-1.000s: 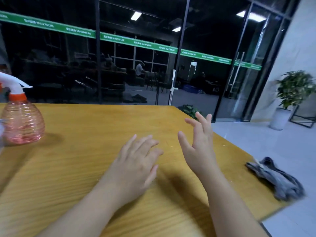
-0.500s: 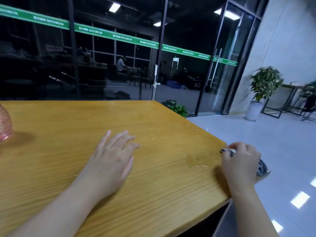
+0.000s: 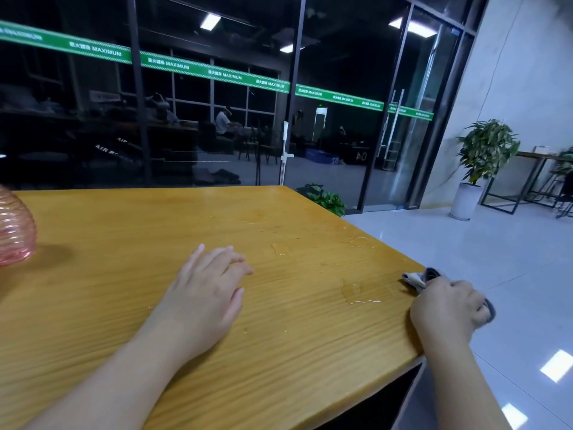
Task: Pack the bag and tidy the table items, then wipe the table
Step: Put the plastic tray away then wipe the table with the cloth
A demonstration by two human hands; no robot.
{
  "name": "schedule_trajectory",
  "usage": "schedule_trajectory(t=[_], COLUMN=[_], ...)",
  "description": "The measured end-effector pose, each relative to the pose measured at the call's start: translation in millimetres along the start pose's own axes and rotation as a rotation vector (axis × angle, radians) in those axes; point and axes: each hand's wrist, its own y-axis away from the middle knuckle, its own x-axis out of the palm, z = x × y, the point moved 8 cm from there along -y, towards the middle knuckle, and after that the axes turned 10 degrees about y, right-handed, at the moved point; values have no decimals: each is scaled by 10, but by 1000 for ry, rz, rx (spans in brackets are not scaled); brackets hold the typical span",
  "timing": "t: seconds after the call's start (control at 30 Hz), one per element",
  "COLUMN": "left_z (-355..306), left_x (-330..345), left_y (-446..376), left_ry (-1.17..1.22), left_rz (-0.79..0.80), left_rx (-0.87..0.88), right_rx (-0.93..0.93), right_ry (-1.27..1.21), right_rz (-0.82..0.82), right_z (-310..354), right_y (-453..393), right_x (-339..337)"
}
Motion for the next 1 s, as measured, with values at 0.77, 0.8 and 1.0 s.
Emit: schedule_trajectory(t=[0.77, 0.8, 1.0], left_z=[-69, -83, -203], left_x=[-60, -68, -294], left_y=[-10, -13, -21], left_ry=[54, 76, 242], left_rz=[-41, -40, -153], left_rx=[10, 4, -3], right_rx=[-428, -514, -929], right_ry=[-674, -738, -922], right_rz=[-577, -621, -635], right_z=[216, 308, 1031], right_y=[473, 595, 1264], right_x=[-845, -987, -1433])
